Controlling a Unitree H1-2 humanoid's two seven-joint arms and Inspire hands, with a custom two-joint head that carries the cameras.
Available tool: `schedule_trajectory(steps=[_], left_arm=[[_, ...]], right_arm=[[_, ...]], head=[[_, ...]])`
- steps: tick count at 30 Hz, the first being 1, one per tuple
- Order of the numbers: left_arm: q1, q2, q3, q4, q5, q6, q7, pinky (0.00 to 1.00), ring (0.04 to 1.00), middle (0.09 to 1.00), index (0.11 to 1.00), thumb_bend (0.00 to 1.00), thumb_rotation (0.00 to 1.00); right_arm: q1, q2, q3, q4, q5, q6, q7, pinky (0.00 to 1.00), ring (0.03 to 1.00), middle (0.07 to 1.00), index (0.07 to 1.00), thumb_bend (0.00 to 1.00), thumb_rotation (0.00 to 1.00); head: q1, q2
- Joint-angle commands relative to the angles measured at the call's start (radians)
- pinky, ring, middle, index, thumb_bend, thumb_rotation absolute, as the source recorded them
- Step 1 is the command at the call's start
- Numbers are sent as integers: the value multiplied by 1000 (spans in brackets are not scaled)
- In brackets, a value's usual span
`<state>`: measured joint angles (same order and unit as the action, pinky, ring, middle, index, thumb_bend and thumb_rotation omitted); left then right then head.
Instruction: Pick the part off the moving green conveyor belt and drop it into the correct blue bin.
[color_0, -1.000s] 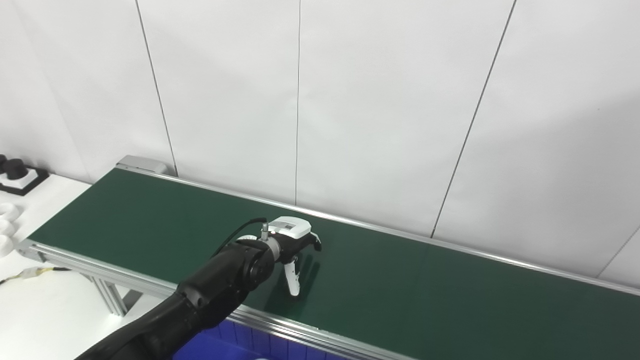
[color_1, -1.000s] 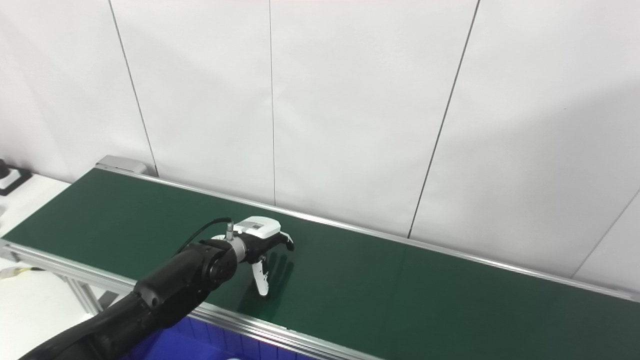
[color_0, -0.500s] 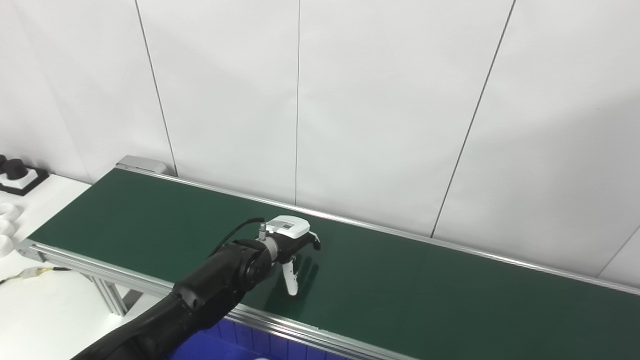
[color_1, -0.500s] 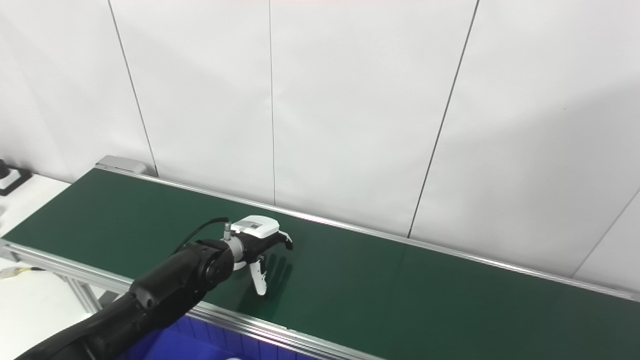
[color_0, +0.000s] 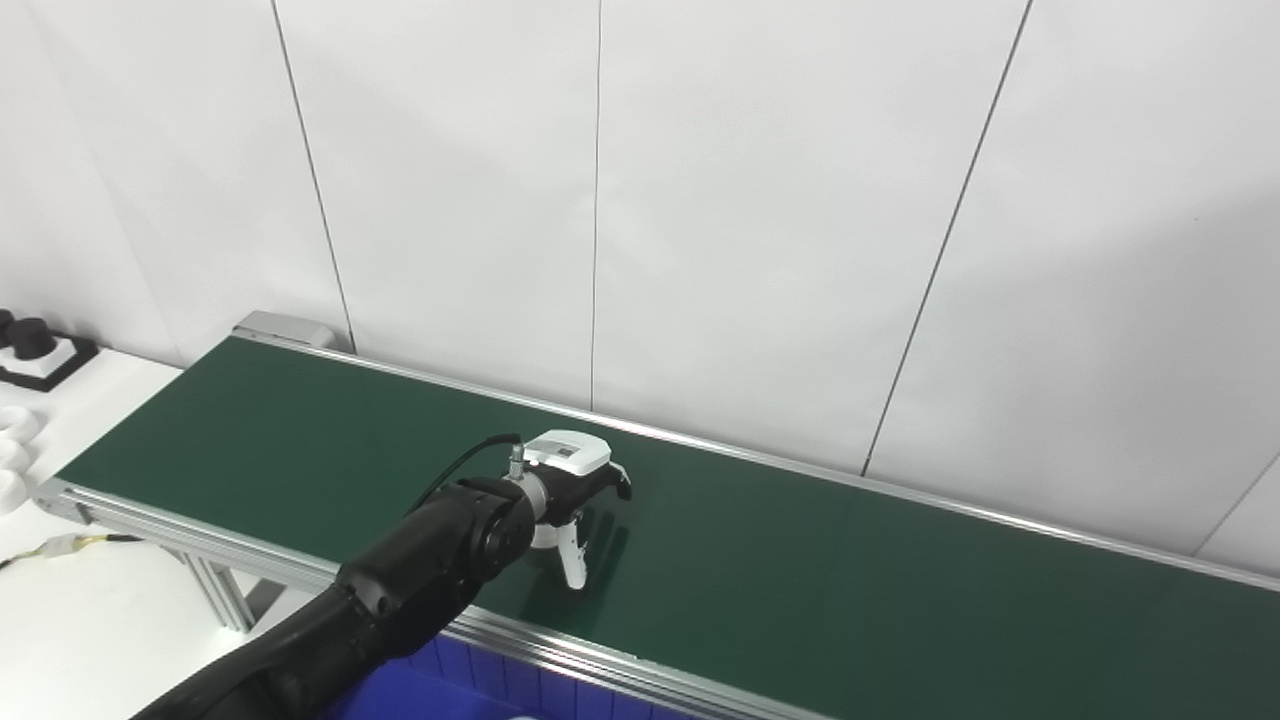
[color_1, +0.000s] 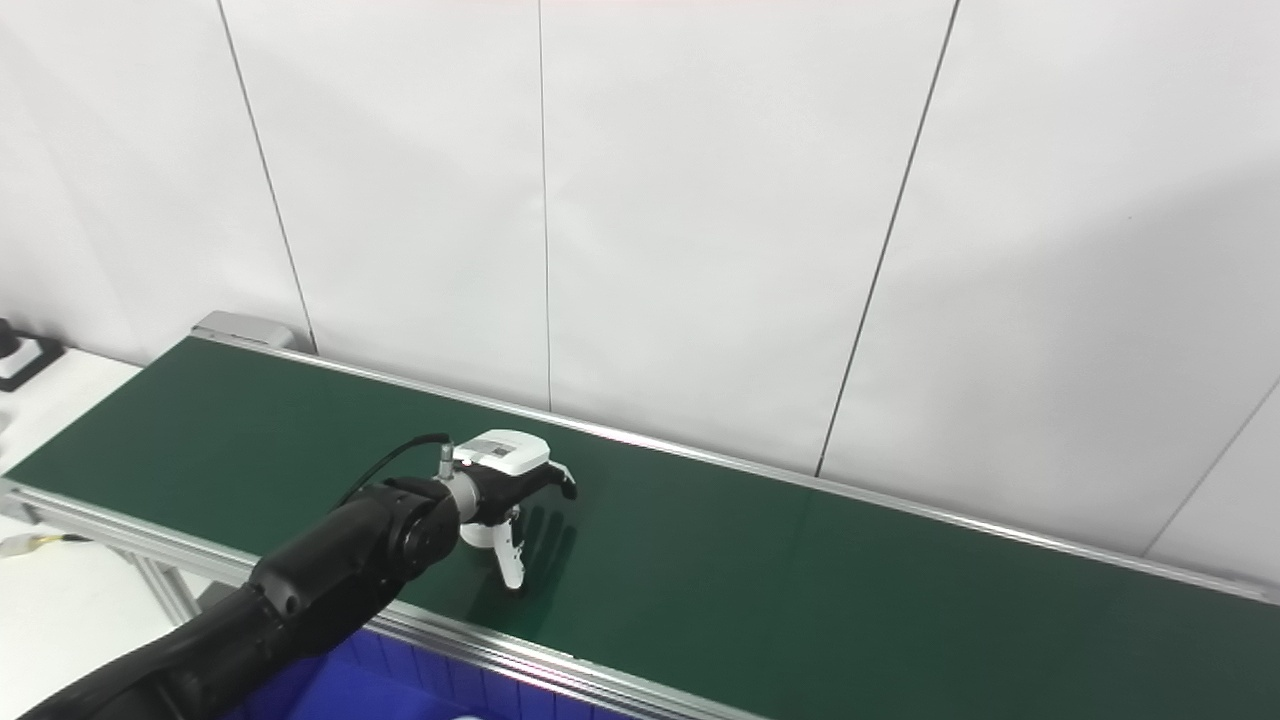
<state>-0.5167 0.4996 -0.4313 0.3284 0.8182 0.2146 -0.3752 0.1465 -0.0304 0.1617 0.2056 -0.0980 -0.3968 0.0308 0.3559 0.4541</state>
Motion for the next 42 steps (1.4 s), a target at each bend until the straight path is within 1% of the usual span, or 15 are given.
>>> schedule_trajectory(steps=[1, 3, 7, 13, 18, 22, 25, 29, 30, 31, 32, 33, 34, 37, 42], left_arm=[[-19, 20, 13, -18, -3, -20, 25, 913, 874, 881, 813, 888, 0], [-15, 17, 15, -18, -4, -22, 29, 917, 863, 878, 812, 879, 0], [-8, 11, 18, -15, -4, -24, 40, 905, 845, 861, 802, 867, 0], [2, 6, 22, -6, -5, -28, 52, 903, 837, 858, 801, 856, 0], [5, 5, 14, 19, 2, -31, 66, 872, 832, 863, 803, 844, 0], [9, -2, 8, 48, 10, -36, 94, 868, 818, 861, 802, 836, 0], [15, -7, 10, 64, 9, -55, 139, 856, 801, 849, 788, 812, 0], [13, -13, 8, 92, 18, -83, 200, 777, 667, 773, 733, 749, 0], [16, -16, 12, 101, 21, -96, 237, 774, 663, 771, 731, 747, 0], [17, -19, 15, 108, 22, -106, 264, 714, 558, 654, 682, 628, 0], [20, -23, 21, 113, 17, -119, 288, 683, 504, 594, 657, 567, 0], [21, -26, 24, 117, 11, -129, 302, 653, 466, 513, 581, 528, 0], [22, -29, 29, 121, 3, -139, 310, 637, 459, 488, 552, 515, 0], [23, -33, 32, 136, -5, -167, 333, 612, 471, 479, 494, 505, 0], [21, -36, 25, 154, -9, -189, 352, 572, 459, 477, 495, 504, 0]], right_arm=[[-5, 3, -2, -32, 5, -16, 7, 744, 813, 852, 982, 449, 1000], [-3, 3, -2, -36, 6, -12, 7, 742, 812, 851, 982, 467, 1000], [0, 3, -3, -42, 12, -9, 10, 752, 816, 854, 982, 451, 1000], [2, 2, -2, -45, 15, -13, 14, 755, 818, 855, 984, 456, 1000], [5, 2, -3, -49, 10, -12, 13, 751, 811, 851, 980, 449, 1000], [8, 0, -5, -55, 10, -3, 15, 751, 812, 851, 976, 454, 1000], [10, -1, -5, -59, 17, 4, 19, 754, 815, 853, 977, 455, 1000], [13, -5, -5, -61, 11, -1, 21, 749, 812, 852, 977, 461, 1000], [12, -6, -6, -60, 16, -5, 24, 749, 812, 852, 977, 462, 1000], [12, -7, -6, -59, 19, -7, 27, 749, 812, 852, 977, 466, 999], [12, -8, -7, -60, 17, -9, 26, 748, 812, 852, 977, 469, 998], [13, -8, -7, -62, 16, -8, 26, 742, 808, 851, 977, 476, 1000], [14, -8, -7, -65, 15, -6, 26, 740, 806, 850, 978, 478, 1000], [16, -9, -8, -71, 15, 0, 27, 738, 806, 848, 974, 457, 996], [17, -13, -10, -75, 14, 3, 28, 732, 802, 843, 970, 453, 994]], head=[[-1, 3], [-2, 4], [-1, 6], [-3, 8], [-5, 10], [-7, 11], [-9, 11], [-8, 14], [-8, 15], [-8, 15], [-8, 16], [-8, 16], [-9, 16], [-9, 18], [-8, 19]])
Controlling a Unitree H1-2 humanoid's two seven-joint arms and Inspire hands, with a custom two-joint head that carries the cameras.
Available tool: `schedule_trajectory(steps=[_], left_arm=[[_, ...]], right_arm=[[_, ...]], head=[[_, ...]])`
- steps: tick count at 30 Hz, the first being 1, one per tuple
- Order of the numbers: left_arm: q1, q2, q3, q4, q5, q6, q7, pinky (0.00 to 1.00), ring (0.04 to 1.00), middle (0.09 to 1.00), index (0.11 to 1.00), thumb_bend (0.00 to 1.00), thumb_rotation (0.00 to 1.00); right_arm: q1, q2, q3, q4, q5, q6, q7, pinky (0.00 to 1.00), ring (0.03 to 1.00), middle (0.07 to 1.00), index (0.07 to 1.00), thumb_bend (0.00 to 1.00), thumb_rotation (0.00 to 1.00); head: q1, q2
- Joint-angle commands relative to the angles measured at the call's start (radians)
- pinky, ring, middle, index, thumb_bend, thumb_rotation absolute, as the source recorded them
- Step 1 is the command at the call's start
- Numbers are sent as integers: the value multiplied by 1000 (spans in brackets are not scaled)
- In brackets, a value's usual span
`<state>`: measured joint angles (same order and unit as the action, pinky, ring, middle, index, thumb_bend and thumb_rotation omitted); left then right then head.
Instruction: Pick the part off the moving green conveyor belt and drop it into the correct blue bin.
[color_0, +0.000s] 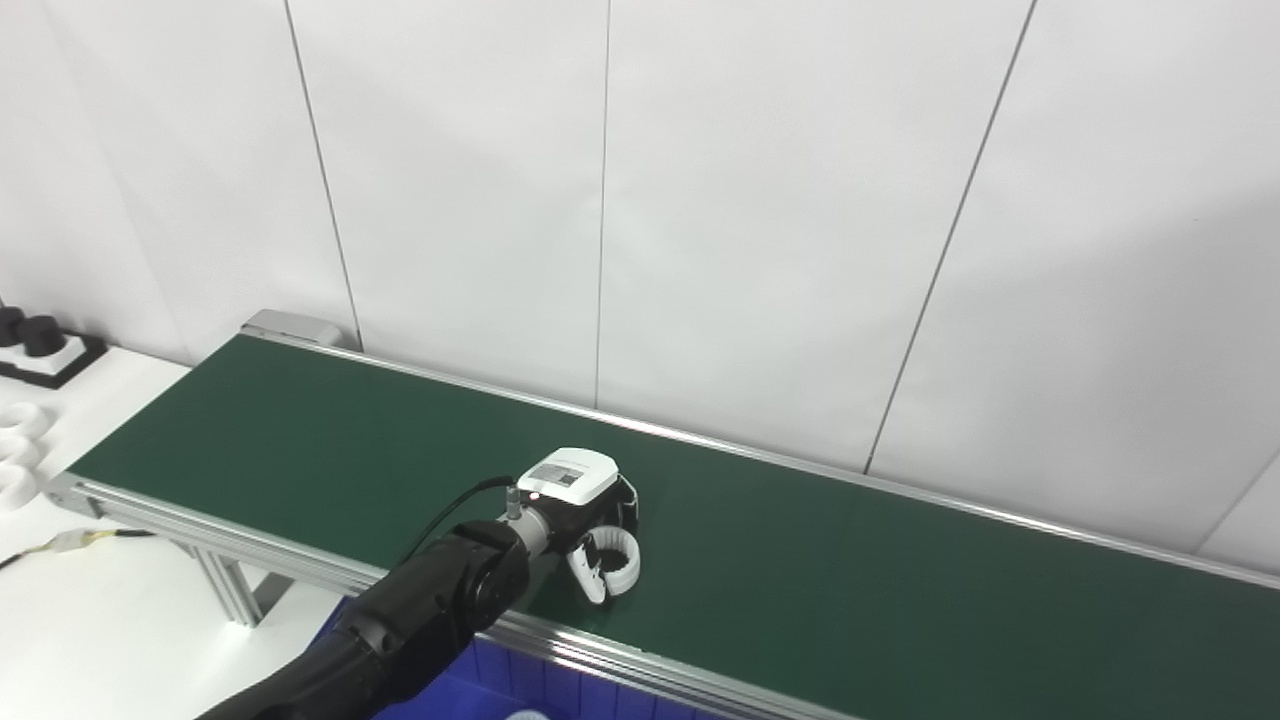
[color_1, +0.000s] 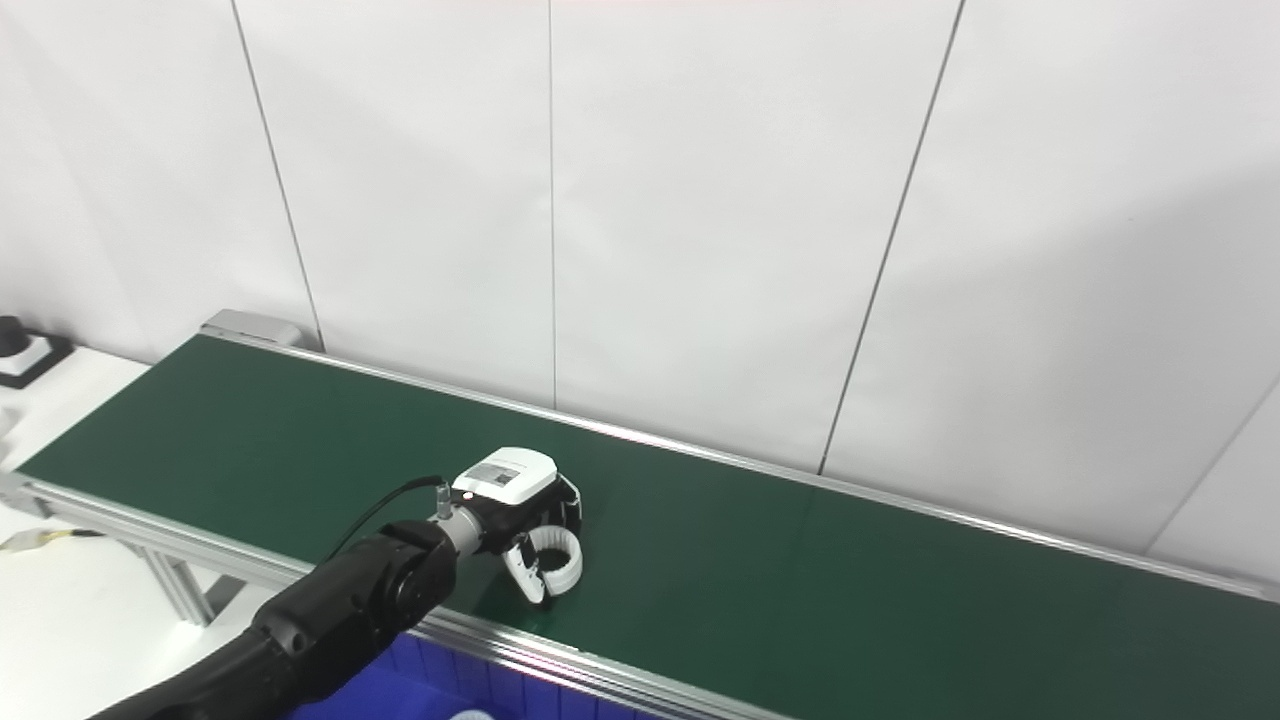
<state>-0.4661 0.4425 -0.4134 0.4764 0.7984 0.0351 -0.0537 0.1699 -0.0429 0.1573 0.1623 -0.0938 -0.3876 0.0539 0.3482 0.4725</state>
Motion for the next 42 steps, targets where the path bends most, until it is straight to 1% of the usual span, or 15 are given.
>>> schedule_trajectory(steps=[1, 6, 11, 13, 16, 20, 22, 25, 28, 30, 32, 33, 34, 38, 42], left_arm=[[-31, 20, 6, 9, 12, -9, 30, 566, 455, 477, 496, 504, 0], [-31, 19, 7, 2, 13, 1, 17, 600, 459, 468, 500, 504, 0], [-28, 20, 12, -6, 6, -2, 10, 597, 465, 479, 496, 503, 0], [-24, 20, 15, -11, 1, -5, 9, 618, 475, 485, 490, 503, 0], [-17, 20, 20, -25, -3, -5, 8, 609, 482, 492, 484, 503, 0], [-4, 21, 28, -88, 0, 21, -18, 589, 470, 488, 490, 503, 0], [12, 21, 44, -154, -9, 28, -29, 571, 473, 494, 482, 503, 0], [46, 19, 80, -283, -31, 43, -65, 603, 492, 500, 466, 502, 0], [78, 17, 109, -398, -45, 52, -95, 562, 468, 482, 490, 504, 0], [107, 11, 130, -489, -56, 72, -124, 542, 462, 477, 492, 505, 0], [135, 1, 152, -575, -70, 98, -151, 546, 459, 475, 492, 505, 0], [142, -2, 158, -597, -74, 106, -160, 548, 459, 475, 492, 505, 0], [157, -5, 163, -642, -73, 113, -169, 551, 459, 474, 492, 505, 0], [200, -15, 174, -763, -57, 145, -207, 605, 453, 471, 493, 505, 0], [235, -29, 173, -871, -24, 196, -265, 598, 461, 487, 487, 504, 0]], right_arm=[[-6, -1, -5, -32, 13, -7, 8, 733, 801, 843, 969, 453, 991], [-4, -3, -8, -35, 20, -7, 12, 735, 805, 845, 971, 442, 974], [-2, -4, -10, -40, 19, -2, 12, 729, 801, 844, 969, 444, 967], [-2, -4, -11, -41, 19, 1, 12, 732, 802, 843, 968, 444, 965], [-2, -4, -11, -44, 20, 4, 13, 732, 800, 841, 966, 431, 952], [0, -4, -14, -47, 20, 7, 12, 732, 801, 841, 964, 436, 940], [0, -4, -14, -45, 21, 3, 13, 730, 802, 841, 963, 437, 939], [1, -2, -14, -46, 21, 4, 13, 731, 803, 841, 963, 445, 938], [2, -1, -14, -51, 17, 13, 12, 725, 796, 835, 957, 450, 933], [-1, -1, -14, -50, 18, 17, 12, 722, 794, 833, 954, 438, 918], [-3, 1, -14, -47, 17, 17, 11, 711, 787, 827, 947, 446, 905], [-4, 1, -15, -46, 16, 17, 10, 710, 786, 826, 947, 448, 905], [-5, 0, -14, -43, 14, 13, 10, 708, 785, 825, 946, 450, 905], [-9, -1, -14, -35, 15, 5, 11, 700, 780, 825, 943, 452, 894], [-11, 0, -15, -31, 22, 3, 13, 697, 773, 820, 937, 458, 870]], head=[[0, 1], [0, 2], [1, 3], [0, 3], [-2, 3], [-3, 6], [-3, 6], [-11, 9], [-16, 6], [-23, 5], [-30, 3], [-30, 3], [-33, 3], [-40, 1], [-46, 2]])
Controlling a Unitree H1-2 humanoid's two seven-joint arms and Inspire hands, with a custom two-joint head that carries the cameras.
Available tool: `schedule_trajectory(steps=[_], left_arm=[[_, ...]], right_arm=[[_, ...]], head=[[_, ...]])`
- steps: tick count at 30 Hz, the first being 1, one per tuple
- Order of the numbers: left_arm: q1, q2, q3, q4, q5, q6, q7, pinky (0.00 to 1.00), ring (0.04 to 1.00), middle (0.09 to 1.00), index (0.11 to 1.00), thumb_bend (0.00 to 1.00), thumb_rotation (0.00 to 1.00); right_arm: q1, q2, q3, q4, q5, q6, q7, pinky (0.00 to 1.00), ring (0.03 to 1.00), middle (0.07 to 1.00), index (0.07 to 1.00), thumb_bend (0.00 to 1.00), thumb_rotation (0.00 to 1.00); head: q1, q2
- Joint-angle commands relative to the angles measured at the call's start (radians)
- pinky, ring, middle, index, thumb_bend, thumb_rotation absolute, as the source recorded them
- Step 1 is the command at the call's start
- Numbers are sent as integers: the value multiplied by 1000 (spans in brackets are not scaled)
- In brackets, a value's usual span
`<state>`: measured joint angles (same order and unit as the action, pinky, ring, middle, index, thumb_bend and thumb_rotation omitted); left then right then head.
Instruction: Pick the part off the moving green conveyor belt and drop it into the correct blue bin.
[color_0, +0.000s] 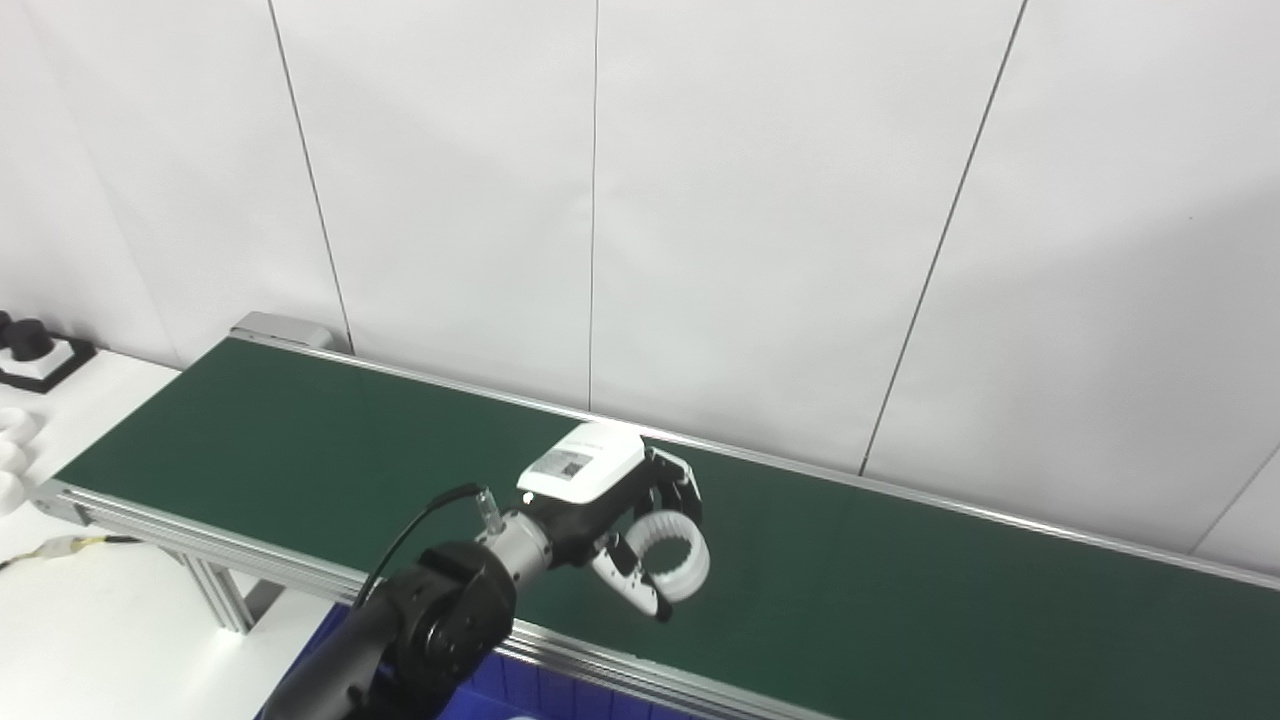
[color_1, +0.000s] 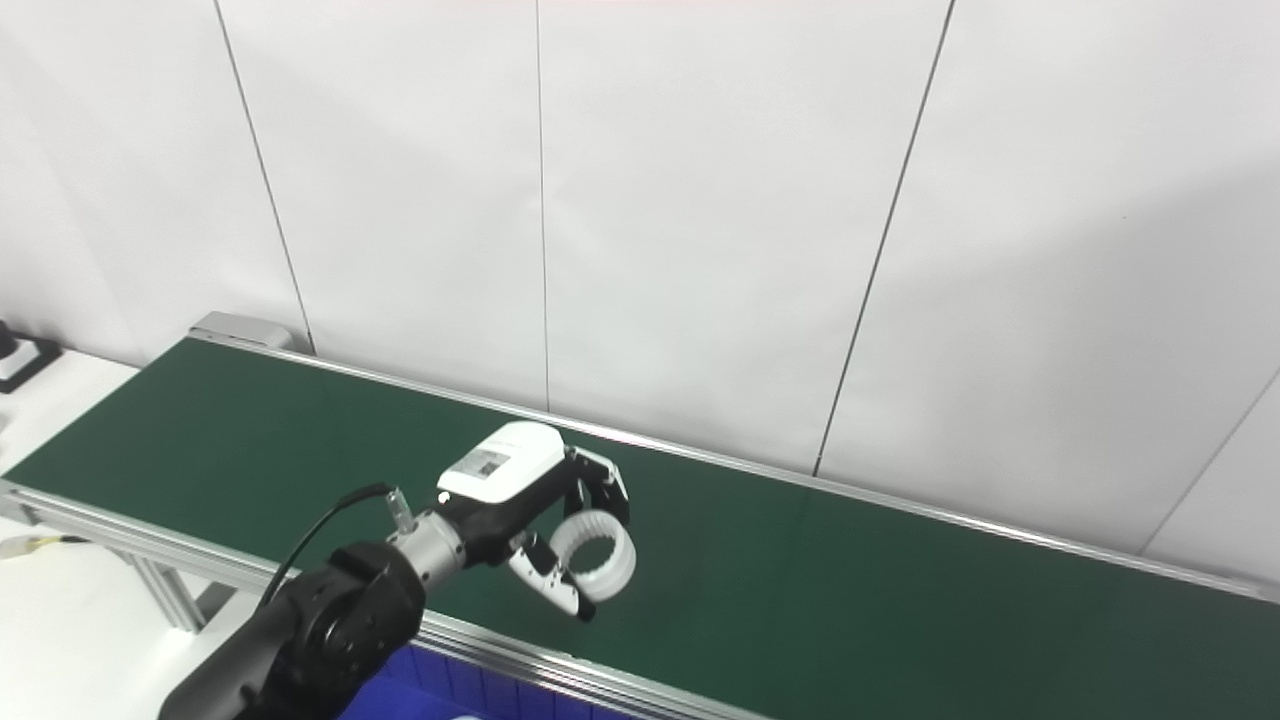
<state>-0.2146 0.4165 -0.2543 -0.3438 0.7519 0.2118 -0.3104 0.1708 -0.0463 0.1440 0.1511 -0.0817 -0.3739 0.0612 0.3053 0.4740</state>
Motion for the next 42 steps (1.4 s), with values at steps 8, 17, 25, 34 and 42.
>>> schedule_trajectory(steps=[8, 17, 25, 34, 42], left_arm=[[61, -60, 21, -161, 33, 11, -15, 482, 433, 470, 497, 503, 0], [204, -114, 62, -243, -34, -11, 5, 467, 441, 477, 499, 504, 0], [279, -108, 103, -276, -89, -28, -16, 462, 449, 478, 494, 504, 0], [309, -106, 129, -241, -120, -3, -36, 401, 431, 477, 499, 504, 0], [334, -109, 136, -191, -105, 12, -32, 357, 407, 472, 507, 503, 0]], right_arm=[[-10, 2, 1, -25, 12, -16, 9, 692, 767, 811, 933, 441, 833], [13, -5, -8, -88, 15, 8, 15, 671, 749, 794, 906, 430, 736], [26, -3, -13, -153, 14, 65, 17, 670, 744, 792, 897, 496, 701], [19, -8, -28, -244, 28, 172, 22, 670, 741, 785, 894, 536, 718], [20, -20, -46, -282, 41, 205, 24, 671, 738, 789, 895, 538, 731]], head=[[-49, 22], [-171, 97], [-213, 200], [-144, 331], [-112, 355]])
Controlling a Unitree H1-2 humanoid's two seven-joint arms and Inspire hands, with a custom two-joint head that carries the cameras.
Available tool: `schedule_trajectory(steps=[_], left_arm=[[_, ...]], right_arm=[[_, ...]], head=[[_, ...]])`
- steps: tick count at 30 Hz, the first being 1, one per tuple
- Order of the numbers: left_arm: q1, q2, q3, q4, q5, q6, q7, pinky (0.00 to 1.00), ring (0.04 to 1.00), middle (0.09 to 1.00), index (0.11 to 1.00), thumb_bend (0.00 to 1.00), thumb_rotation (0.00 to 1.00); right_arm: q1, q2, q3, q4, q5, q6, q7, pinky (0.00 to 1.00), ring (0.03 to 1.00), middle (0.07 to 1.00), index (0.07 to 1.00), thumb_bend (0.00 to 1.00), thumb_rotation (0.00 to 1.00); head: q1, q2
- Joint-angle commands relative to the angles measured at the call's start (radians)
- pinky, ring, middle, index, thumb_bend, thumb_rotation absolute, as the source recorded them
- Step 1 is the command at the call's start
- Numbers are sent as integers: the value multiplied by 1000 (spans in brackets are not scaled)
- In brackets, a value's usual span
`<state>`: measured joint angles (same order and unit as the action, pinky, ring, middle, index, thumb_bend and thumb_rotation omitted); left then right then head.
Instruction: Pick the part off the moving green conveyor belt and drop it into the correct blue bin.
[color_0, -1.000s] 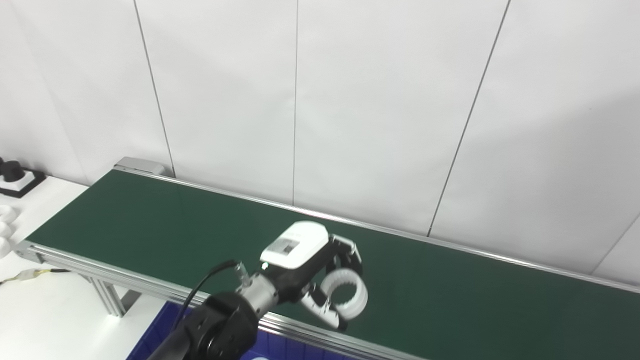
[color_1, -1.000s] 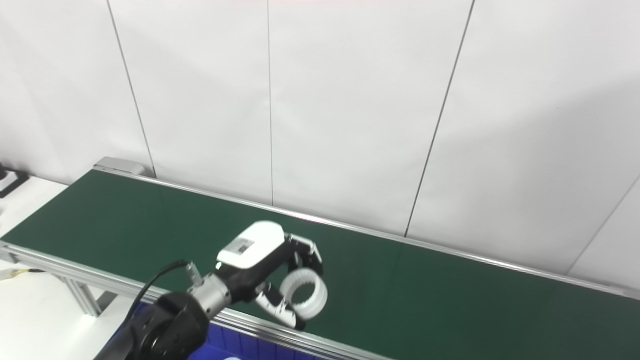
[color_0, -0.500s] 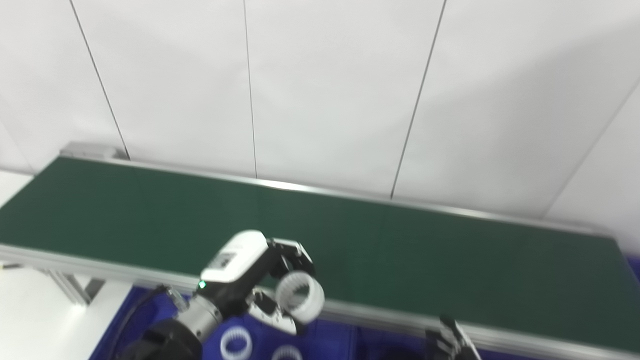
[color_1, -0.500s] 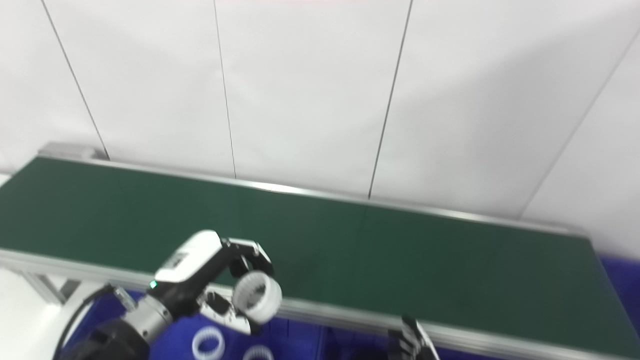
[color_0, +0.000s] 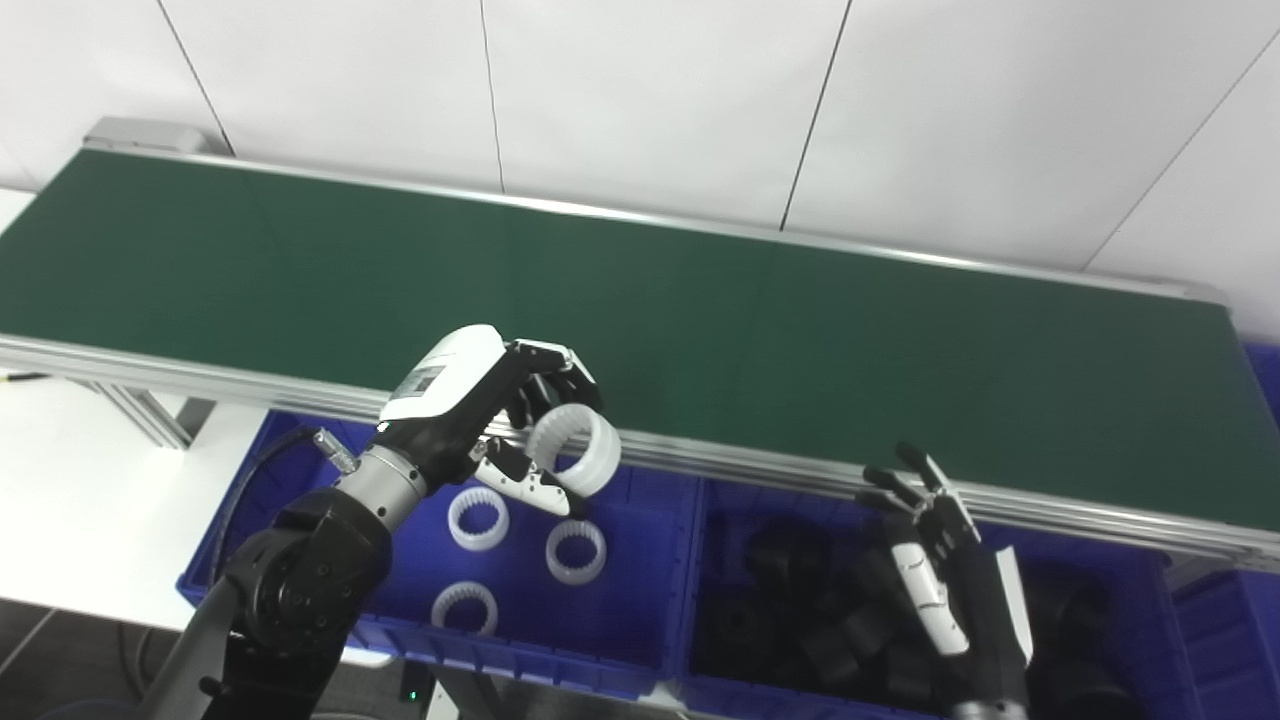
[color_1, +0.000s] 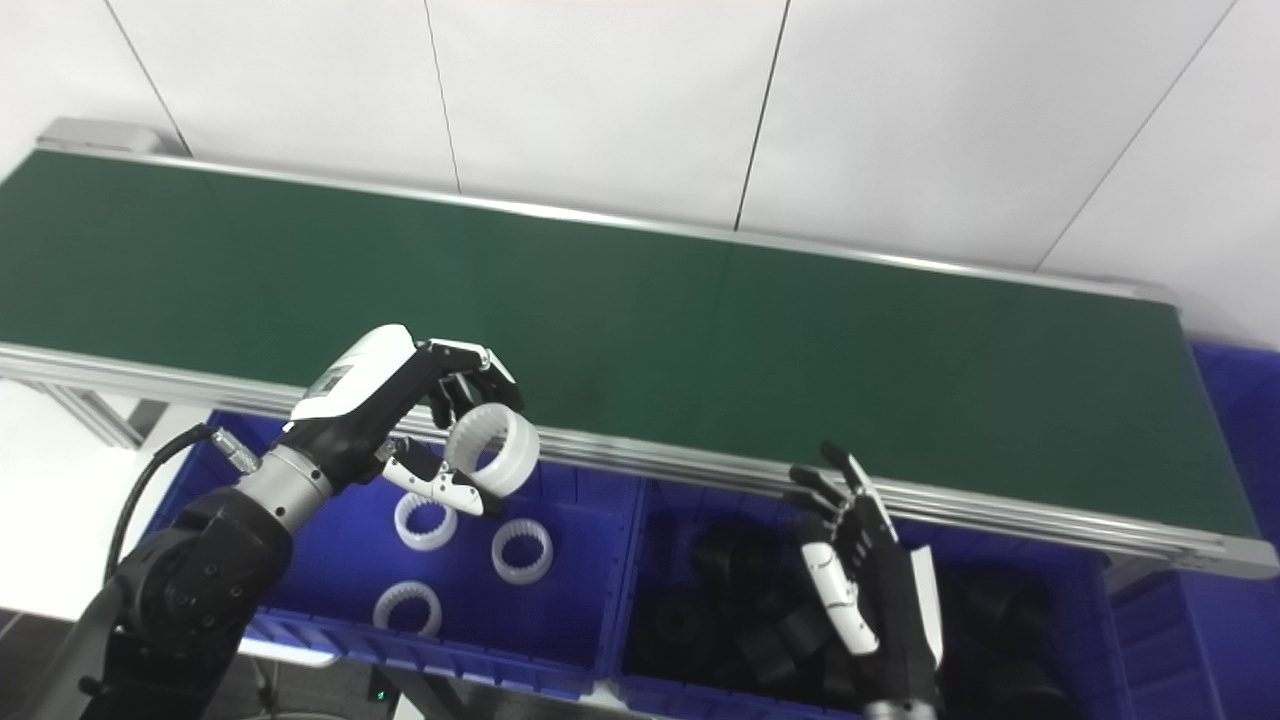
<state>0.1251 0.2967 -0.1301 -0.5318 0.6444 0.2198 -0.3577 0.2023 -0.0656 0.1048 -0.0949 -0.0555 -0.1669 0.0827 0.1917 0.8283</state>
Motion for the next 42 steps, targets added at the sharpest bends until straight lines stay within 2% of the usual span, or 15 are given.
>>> schedule_trajectory(steps=[1, 6, 13, 18, 27, 31, 42], left_arm=[[2, 9, 13, 3, 3, 7, 17, 360, 407, 474, 508, 503, 0], [28, 8, 12, 52, 8, -25, 48, 369, 414, 476, 506, 503, 0], [65, -12, 22, 167, -35, -98, 147, 397, 432, 484, 500, 503, 0], [91, -9, 15, 255, -24, -145, 211, 358, 407, 493, 506, 502, 0], [105, -7, -8, 326, -8, -130, 233, 394, 431, 489, 496, 503, 0], [102, -5, -20, 337, 10, -103, 225, 403, 429, 486, 500, 503, 0], [91, -3, -35, 357, 61, -111, 260, 419, 433, 493, 496, 504, 0]], right_arm=[[-11, -2, -9, -38, 14, 0, 2, 673, 739, 790, 894, 547, 737], [-6, -8, -16, -46, 26, -1, 7, 673, 742, 791, 893, 550, 738], [4, -15, -18, -63, 45, 14, 16, 680, 743, 791, 893, 524, 720], [5, -19, -20, -62, 43, 9, 19, 676, 740, 785, 890, 515, 709], [5, -18, -21, -62, 53, 14, 27, 682, 743, 788, 892, 518, 705], [7, -19, -20, -65, 53, 14, 28, 683, 744, 788, 892, 508, 697], [8, -18, -23, -62, 57, 12, 29, 682, 743, 789, 892, 512, 694]], head=[[3, 1], [14, -4], [23, -11], [25, -12], [28, -16], [26, -19], [28, -25]])
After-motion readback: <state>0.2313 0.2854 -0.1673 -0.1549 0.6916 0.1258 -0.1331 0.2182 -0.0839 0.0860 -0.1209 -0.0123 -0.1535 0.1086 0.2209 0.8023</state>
